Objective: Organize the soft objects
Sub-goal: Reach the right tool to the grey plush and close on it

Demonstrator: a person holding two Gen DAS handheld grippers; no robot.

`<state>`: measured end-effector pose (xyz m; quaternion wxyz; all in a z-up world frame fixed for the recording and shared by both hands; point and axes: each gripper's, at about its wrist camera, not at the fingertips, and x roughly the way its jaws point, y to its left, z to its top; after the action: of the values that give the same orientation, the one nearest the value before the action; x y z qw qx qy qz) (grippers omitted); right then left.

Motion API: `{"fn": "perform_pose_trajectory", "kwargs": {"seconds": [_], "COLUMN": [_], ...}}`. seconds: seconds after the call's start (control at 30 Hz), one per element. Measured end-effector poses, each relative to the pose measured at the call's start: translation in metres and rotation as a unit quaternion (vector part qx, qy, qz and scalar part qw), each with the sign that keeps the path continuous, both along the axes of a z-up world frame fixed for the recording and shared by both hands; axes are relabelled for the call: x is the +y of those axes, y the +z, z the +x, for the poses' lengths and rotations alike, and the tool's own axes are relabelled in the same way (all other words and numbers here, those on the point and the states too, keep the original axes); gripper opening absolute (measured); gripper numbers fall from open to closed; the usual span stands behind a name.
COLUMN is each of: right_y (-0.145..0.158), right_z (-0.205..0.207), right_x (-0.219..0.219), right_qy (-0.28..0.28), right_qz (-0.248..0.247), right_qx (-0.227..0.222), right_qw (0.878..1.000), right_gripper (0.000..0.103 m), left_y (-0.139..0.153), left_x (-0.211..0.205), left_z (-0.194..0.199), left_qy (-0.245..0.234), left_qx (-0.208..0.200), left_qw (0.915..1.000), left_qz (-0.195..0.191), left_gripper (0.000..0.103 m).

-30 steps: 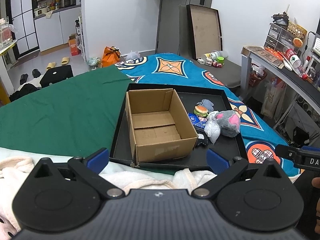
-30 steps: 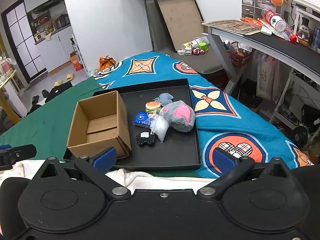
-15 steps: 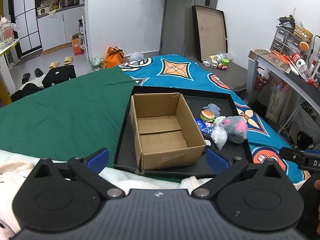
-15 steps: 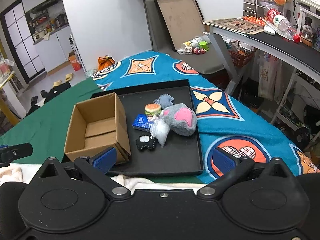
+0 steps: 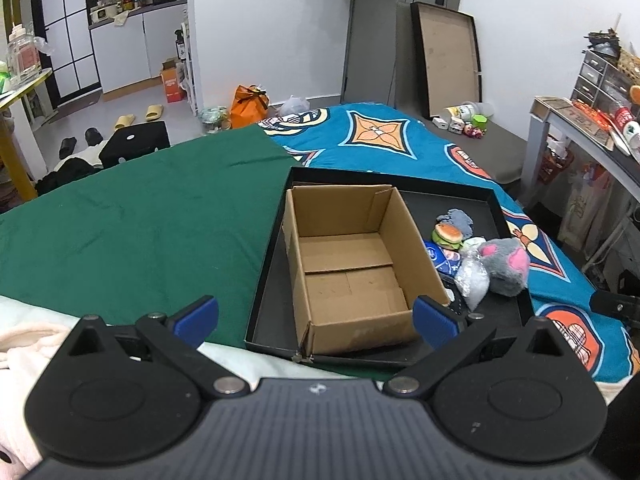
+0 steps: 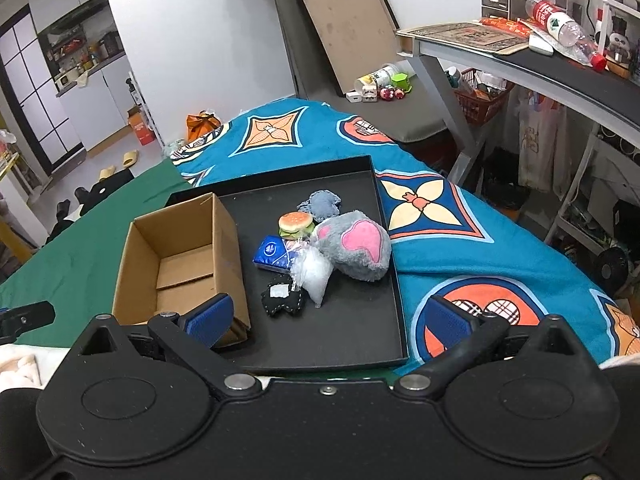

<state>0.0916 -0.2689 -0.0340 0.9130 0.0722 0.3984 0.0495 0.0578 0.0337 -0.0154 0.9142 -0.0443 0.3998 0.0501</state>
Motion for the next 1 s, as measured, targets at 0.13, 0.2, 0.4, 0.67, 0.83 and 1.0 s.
{"fn": "perform_pose_trajectory", "kwargs": {"seconds": [0.13, 0.2, 0.4, 0.67, 0.83, 1.0], "right_y": [-0.005, -0.007, -0.016, -0.025, -0.033, -0.043], "right_z": [0.011, 0.018, 0.038, 0.071, 0.089, 0.106], "right_x": [-0.001, -0.002, -0.006, -0.006, -0.01, -0.016], "right_qy": [0.002, 0.002, -0.003, -0.004, -0.009, -0.014], "right_qz": [-0.002, 0.0, 0.011, 0.011, 0.004, 0.002], "right_qx": [0.003, 0.008, 0.02, 0.031, 0.038, 0.043], "right_qw": [1.0, 1.0, 1.0, 0.999, 0.999, 0.999], "right_gripper": [0.103, 0.103, 0.103, 0.103, 0.103, 0.103], "left_y": [-0.006, -0.008, -0.015, -0.03, -0.041, -0.051], "left_x": [0.001, 0.001, 0.002, 0.003, 0.001, -0.003], "left_z": [0.011, 0.016, 0.029, 0.05, 0.063, 0.073], "left_qy": [0.009, 0.011, 0.02, 0.034, 0.039, 0.04], "left_qx": [0.007, 0.011, 0.015, 0.028, 0.033, 0.043], "left_qw": [0.9999, 0.9999, 0.9997, 0.999, 0.9986, 0.998], "left_qz": [0.002, 0.003, 0.006, 0.01, 0.015, 0.022], "left_gripper": [0.102, 0.102, 0.101, 0.1, 0.099, 0.096]}}
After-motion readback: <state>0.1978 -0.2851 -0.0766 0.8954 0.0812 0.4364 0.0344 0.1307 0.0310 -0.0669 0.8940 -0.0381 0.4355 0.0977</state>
